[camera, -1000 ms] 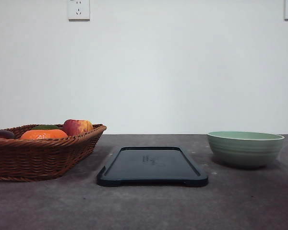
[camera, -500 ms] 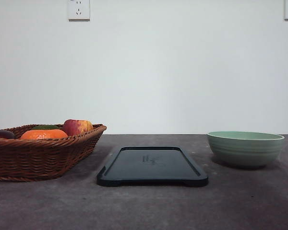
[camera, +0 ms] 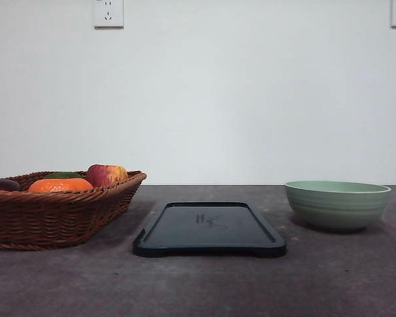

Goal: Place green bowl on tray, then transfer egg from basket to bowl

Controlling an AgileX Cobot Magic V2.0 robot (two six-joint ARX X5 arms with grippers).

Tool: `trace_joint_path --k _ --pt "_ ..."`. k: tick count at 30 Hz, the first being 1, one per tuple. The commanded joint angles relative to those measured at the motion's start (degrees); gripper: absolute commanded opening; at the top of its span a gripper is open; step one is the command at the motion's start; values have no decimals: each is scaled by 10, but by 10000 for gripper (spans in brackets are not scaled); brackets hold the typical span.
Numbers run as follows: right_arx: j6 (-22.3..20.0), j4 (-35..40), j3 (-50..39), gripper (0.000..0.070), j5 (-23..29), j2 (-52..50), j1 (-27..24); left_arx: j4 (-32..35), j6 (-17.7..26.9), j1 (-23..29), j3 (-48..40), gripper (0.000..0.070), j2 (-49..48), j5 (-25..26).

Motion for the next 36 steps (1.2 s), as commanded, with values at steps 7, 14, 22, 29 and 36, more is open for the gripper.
trace_joint_path --k 7,14,22,29,36 --pt "-55 -69 75 6 -10 123 2 -70 77 -1 104 0 134 50" --pt "-55 -70 96 7 -33 173 2 -83 95 -2 135 0 192 61" --pt "-54 -73 96 318 -33 175 2 -76 97 -2 136 330 193 61" --pt "-43 -101 102 318 -31 176 0 -76 97 -2 136 328 193 61" --pt "-51 -190 162 318 -31 219 -32 -76 97 -2 136 328 193 61"
